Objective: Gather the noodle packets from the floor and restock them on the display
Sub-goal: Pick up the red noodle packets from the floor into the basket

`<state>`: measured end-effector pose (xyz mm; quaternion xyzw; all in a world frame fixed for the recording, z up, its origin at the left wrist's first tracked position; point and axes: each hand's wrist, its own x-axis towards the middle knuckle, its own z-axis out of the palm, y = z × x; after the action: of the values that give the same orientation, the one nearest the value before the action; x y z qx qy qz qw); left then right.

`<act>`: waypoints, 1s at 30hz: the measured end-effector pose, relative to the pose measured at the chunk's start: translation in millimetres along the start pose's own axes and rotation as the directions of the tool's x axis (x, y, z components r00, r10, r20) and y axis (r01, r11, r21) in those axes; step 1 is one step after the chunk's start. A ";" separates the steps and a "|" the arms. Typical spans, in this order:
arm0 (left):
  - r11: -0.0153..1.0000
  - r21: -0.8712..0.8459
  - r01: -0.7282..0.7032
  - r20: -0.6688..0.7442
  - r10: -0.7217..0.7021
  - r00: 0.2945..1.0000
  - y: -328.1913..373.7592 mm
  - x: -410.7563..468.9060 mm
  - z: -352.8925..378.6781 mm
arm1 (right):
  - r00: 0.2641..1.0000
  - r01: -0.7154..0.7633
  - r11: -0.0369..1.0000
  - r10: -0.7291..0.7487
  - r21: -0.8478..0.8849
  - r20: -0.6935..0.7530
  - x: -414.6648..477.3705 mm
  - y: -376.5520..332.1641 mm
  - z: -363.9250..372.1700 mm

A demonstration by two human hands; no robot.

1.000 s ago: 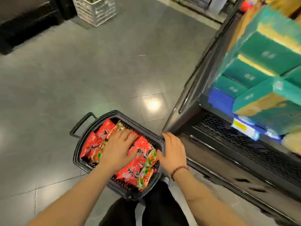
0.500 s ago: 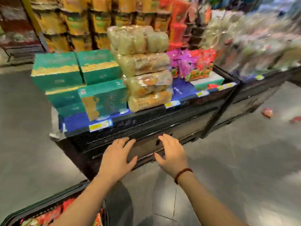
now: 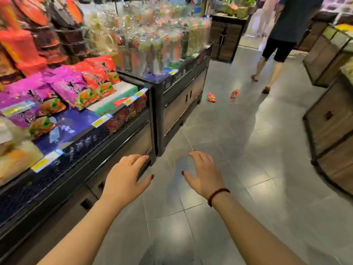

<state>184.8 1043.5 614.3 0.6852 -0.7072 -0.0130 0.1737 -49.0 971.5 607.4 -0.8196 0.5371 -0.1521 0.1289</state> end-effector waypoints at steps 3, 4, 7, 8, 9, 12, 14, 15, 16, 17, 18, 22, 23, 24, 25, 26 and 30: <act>0.997 -0.027 -0.066 0.062 0.068 0.996 28.5 48.0 21.1 | 0.996 -0.090 0.996 0.089 -0.011 -0.029 14.7 47.0 -19.4; 0.996 -0.033 -0.085 0.082 0.088 0.993 34.8 63.5 28.0 | 0.992 -0.118 0.993 0.118 -0.009 -0.043 20.9 61.3 -23.4; 0.989 -0.035 -0.145 0.099 0.148 0.984 48.4 110.9 48.6 | 0.979 -0.195 0.981 0.194 -0.009 -0.058 43.2 97.5 -33.3; 0.986 -0.040 -0.162 0.103 0.165 0.981 51.5 127.3 55.7 | 0.974 -0.218 0.976 0.217 -0.009 -0.061 52.0 107.8 -35.1; 0.984 -0.048 -0.172 0.108 0.176 0.978 53.9 143.7 63.1 | 0.969 -0.240 0.971 0.239 -0.008 -0.064 61.5 117.6 -35.8; 0.976 -0.086 -0.202 0.134 0.212 0.968 55.7 196.0 91.2 | 0.951 -0.300 0.954 0.299 -0.002 -0.077 96.6 144.3 -34.0; 0.968 -0.099 -0.231 0.158 0.244 0.957 53.4 234.4 111.1 | 0.943 -0.326 0.945 0.324 -0.016 -0.080 126.8 160.8 -31.0; 0.966 -0.100 -0.239 0.168 0.253 0.953 51.6 255.8 120.1 | 0.939 -0.337 0.941 0.334 -0.028 -0.080 144.4 168.9 -29.8; 0.963 -0.105 -0.249 0.175 0.264 0.948 49.4 278.3 127.9 | 0.935 -0.349 0.936 0.346 -0.034 -0.080 162.7 176.2 -29.1; 0.960 -0.112 -0.255 0.180 0.272 0.945 46.8 301.8 134.6 | 0.931 -0.361 0.932 0.357 -0.034 -0.080 181.8 183.1 -28.9; 0.959 -0.114 -0.259 0.188 0.277 0.942 43.4 326.5 140.5 | 0.927 -0.371 0.928 0.367 -0.034 -0.079 201.9 190.1 -28.9; 0.943 -0.115 -0.311 0.227 0.330 0.916 33.2 424.5 155.4 | 0.902 -0.427 0.904 0.424 -0.027 -0.077 273.8 216.3 -34.7; 0.937 -0.108 -0.331 0.228 0.347 0.909 30.9 447.1 160.1 | 0.897 -0.438 0.899 0.435 -0.029 -0.077 288.9 223.9 -36.6; 0.932 -0.109 -0.346 0.231 0.362 0.903 29.8 468.8 165.3 | 0.893 -0.447 0.894 0.444 -0.033 -0.073 304.1 232.3 -38.3; 0.927 -0.114 -0.358 0.241 0.375 0.895 29.2 489.2 171.0 | 0.888 -0.459 0.888 0.456 -0.036 -0.066 318.5 241.2 -39.7; 0.923 -0.116 -0.366 0.254 0.384 0.888 30.1 508.2 176.3 | 0.880 -0.474 0.880 0.472 -0.038 -0.060 331.9 250.6 -41.1; 0.921 -0.138 -0.364 0.256 0.388 0.885 42.7 583.1 202.8 | 0.861 -0.508 0.861 0.505 -0.039 -0.060 389.2 297.3 -44.5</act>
<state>89.9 433.8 567.6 0.5183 -0.8426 -0.1057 0.1012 -169.7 495.6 580.1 -0.6491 0.7403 -0.1179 0.1293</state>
